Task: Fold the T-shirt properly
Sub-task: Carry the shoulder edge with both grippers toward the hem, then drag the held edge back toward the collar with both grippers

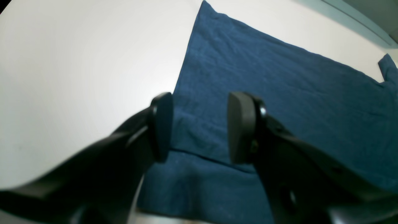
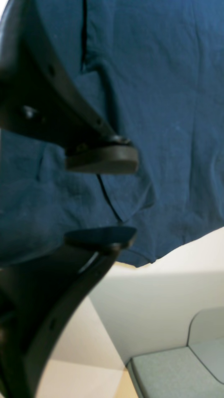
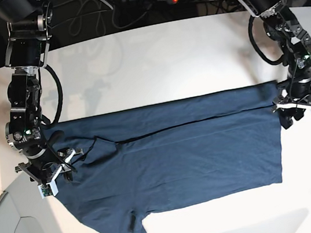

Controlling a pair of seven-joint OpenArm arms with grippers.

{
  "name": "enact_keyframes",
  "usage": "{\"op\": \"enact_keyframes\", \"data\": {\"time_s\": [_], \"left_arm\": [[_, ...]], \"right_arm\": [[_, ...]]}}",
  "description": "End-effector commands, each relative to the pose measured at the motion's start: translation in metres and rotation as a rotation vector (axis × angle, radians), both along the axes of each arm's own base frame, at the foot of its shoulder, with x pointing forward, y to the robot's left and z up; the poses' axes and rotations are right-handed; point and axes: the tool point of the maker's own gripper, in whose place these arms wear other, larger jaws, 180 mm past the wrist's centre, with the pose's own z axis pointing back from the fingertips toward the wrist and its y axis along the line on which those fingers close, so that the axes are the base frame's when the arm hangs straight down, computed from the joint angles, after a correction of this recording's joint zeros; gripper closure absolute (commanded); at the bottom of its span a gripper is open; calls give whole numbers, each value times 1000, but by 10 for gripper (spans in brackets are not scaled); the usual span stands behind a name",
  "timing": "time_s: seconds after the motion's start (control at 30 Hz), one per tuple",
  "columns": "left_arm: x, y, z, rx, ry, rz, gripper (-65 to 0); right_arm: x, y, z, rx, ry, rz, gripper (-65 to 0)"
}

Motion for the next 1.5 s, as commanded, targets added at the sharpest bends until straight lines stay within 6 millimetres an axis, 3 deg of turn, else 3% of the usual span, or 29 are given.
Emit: {"op": "enact_keyframes", "data": {"time_s": [0.0,0.13,0.3,0.47,0.83,1.1,1.2,1.33,1.47], "left_arm": [[6,6,27,31,-76,3,-284],[-15,24,18,37,-50,55,-284],[-34,35,-36,-40,72,95,-285],[-41,35,-65,-88,138,106,-285],[-41,24,-76,-97,167,79,-285],[-46,16,-84,-98,193,58,-281],[-52,16,-89,-99,208,59,-214],[-52,16,-89,-95,210,59,-10],[-51,16,-89,-95,209,59,0]], "right_arm": [[8,-4,20,-8,-63,4,-259],[-3,-19,14,-49,-41,-1,-259],[-19,-19,9,-67,-36,7,-265],[-35,-16,7,-81,-31,18,-266],[-47,-19,11,-114,-33,26,-266],[-51,-49,15,-116,-38,-56,-266],[-51,-56,17,-136,-37,-56,-262],[-52,-59,12,-136,-20,-58,-261],[-55,-64,-14,-113,48,-73,-261]]}}
